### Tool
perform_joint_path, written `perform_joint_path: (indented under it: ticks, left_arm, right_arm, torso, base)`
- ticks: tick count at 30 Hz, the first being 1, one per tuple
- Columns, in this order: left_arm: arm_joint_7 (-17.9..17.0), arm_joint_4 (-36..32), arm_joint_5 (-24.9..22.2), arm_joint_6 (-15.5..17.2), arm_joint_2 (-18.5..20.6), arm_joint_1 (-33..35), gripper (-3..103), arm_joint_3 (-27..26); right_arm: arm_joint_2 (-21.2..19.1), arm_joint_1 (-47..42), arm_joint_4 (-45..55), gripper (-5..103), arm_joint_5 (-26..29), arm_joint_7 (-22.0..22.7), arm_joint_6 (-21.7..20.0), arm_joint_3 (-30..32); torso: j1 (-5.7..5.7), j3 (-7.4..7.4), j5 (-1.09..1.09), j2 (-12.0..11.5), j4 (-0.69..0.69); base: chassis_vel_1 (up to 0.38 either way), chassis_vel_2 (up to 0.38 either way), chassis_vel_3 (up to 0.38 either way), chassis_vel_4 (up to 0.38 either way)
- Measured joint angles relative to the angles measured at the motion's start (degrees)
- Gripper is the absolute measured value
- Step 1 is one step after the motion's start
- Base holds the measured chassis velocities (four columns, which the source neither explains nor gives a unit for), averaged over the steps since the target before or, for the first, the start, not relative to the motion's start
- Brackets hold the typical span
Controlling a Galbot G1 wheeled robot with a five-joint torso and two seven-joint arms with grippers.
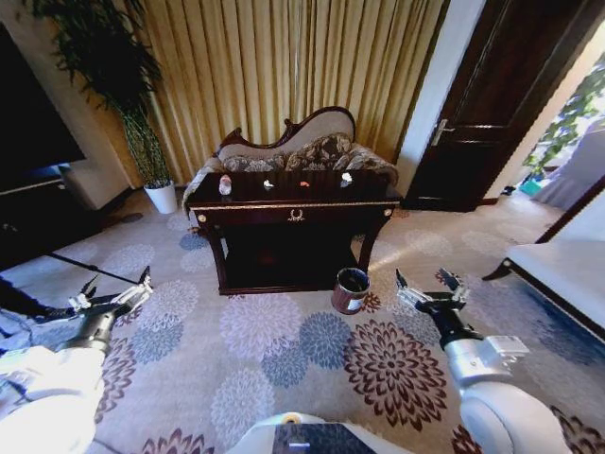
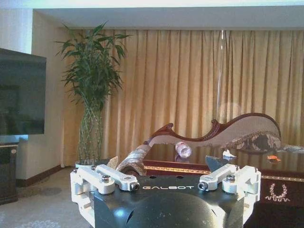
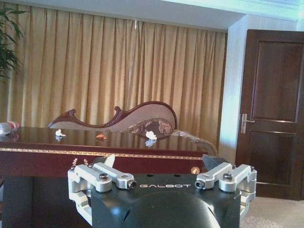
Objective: Move to the front of the table and place the trash on the table into the trash bin.
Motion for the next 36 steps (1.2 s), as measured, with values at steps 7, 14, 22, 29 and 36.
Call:
perform_joint_path:
  ticks: [7, 14, 22, 29, 36]
  left_arm:
    - [0.14, 0.00, 0.09, -0.01, -0.02, 0.10, 100, 0.01]
    - [0.16, 0.00, 0.10, -0.01, -0.15, 0.19, 100, 0.00]
    - [0.25, -0.19, 0.31, -0.03, -0.43, 0.72, 100, -0.14]
    - [0.35, -0.24, 0.34, 0.11, -0.34, 0.81, 100, -0.27]
    - [0.94, -0.19, 0.37, 0.16, -0.45, 0.98, 100, -0.29]
  right_arm:
    - [0.03, 0.04, 0.00, 100, 0.00, -0.28, 0.18, -0.06]
    - [0.03, 0.08, 0.00, 100, 0.00, -0.40, 0.20, -0.11]
    - [-0.02, -0.11, 0.00, 100, -0.04, -0.76, 0.28, -0.12]
    - [0.02, -0.34, 0.00, 100, -0.61, -1.75, 0.76, -0.17]
    - [0.09, -0.42, 0.00, 100, -0.79, -1.82, 0.87, -0.25]
  torso:
    - [-0.01, -0.01, -0.01, 0.01, 0.00]
    - [0.00, 0.00, -0.01, 0.00, 0.00]
    - [0.00, 0.00, 0.00, 0.00, 0.00]
    - [-0.01, -0.01, -0.02, 0.01, 0.00]
    - [0.00, 0.00, 0.03, 0.00, 0.02]
  base:
    - [-0.094, 0.126, 0.100, -0.122]
    - [-0.135, 0.137, 0.138, -0.139]
    - [-0.134, 0.124, 0.130, -0.128]
    - [-0.111, 0.126, 0.130, -0.106]
    - [-0.179, 0.163, 0.188, -0.152]
